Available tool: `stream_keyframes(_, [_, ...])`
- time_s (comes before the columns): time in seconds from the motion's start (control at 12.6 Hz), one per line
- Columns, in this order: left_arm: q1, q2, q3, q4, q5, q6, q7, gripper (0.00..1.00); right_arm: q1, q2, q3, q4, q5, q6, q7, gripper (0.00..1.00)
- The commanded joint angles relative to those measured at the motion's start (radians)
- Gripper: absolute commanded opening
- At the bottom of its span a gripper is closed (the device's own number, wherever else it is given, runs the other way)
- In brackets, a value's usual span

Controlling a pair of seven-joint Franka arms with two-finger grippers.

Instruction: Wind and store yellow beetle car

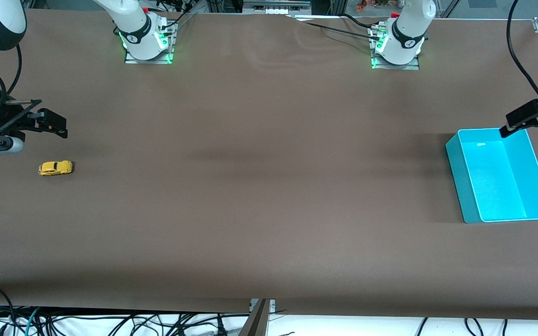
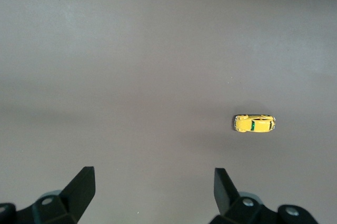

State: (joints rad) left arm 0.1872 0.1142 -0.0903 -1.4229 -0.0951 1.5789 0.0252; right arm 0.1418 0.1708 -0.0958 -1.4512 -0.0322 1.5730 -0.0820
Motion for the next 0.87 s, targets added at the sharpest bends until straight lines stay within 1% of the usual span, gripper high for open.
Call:
stream_keyframes(0.0, [0.072, 0.01, -0.002, 0.024, -0.021, -0.014, 0.007, 1.0, 0.004, 0.01, -0.009, 0.023, -0.006, -0.005, -0.004, 1.0])
stream_keyframes(0.4, [0.075, 0.035, -0.003, 0.024, -0.017, -0.011, 0.016, 1.0, 0.004, 0.01, -0.009, 0.023, -0.005, -0.005, 0.001, 1.0])
stream_keyframes(0.55, [0.075, 0.053, -0.002, 0.022, -0.005, -0.013, 0.016, 1.0, 0.004, 0.01, -0.009, 0.023, -0.005, -0.005, 0.001, 1.0])
stream_keyframes(0.71, [0.074, 0.055, -0.006, 0.016, 0.038, -0.017, 0.016, 1.0, 0.004, 0.01, -0.009, 0.023, -0.003, -0.005, 0.001, 1.0])
stream_keyframes(0.79, [0.072, 0.055, -0.008, 0.015, 0.04, -0.019, 0.016, 1.0, 0.004, 0.01, -0.009, 0.023, -0.003, -0.005, 0.001, 1.0])
